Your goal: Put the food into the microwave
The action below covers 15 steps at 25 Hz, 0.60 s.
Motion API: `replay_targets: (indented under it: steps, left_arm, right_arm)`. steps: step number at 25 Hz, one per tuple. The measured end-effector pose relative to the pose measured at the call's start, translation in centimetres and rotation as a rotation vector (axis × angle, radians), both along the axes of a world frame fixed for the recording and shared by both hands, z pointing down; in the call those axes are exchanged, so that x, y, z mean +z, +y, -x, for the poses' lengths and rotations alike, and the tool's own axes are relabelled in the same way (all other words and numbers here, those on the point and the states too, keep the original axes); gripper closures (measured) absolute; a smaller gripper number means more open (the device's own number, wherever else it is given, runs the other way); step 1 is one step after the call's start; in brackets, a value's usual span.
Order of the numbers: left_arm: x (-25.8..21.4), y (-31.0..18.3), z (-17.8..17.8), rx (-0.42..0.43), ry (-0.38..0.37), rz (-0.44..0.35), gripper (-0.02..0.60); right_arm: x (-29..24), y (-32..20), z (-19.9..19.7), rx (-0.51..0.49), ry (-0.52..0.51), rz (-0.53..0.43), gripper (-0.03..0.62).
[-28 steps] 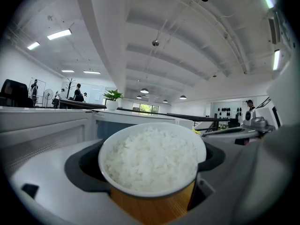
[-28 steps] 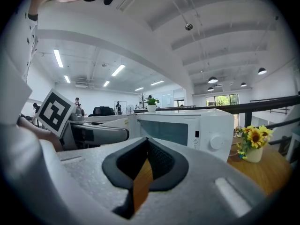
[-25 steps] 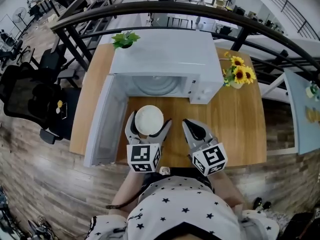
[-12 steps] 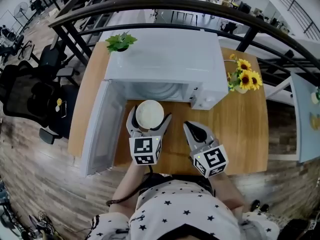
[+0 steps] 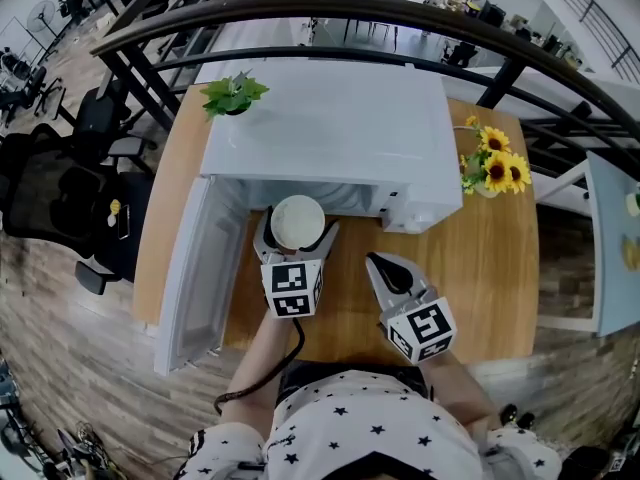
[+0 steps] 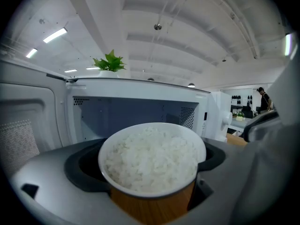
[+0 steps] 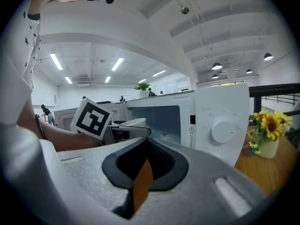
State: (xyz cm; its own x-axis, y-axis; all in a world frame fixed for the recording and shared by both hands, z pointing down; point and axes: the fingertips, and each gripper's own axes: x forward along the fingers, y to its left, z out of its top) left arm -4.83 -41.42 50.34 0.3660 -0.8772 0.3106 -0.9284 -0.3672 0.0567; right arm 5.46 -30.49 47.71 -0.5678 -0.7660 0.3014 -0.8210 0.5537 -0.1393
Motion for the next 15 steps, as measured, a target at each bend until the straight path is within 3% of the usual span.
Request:
replay_targets:
  steps: [15]
  left_arm:
    - [4.0,-5.5,-0.3,-0.023,-0.055,0.047,0.052]
  right_arm:
    - [1.9,-1.5,-0.3,-0.001,0.004,0.051,0.588]
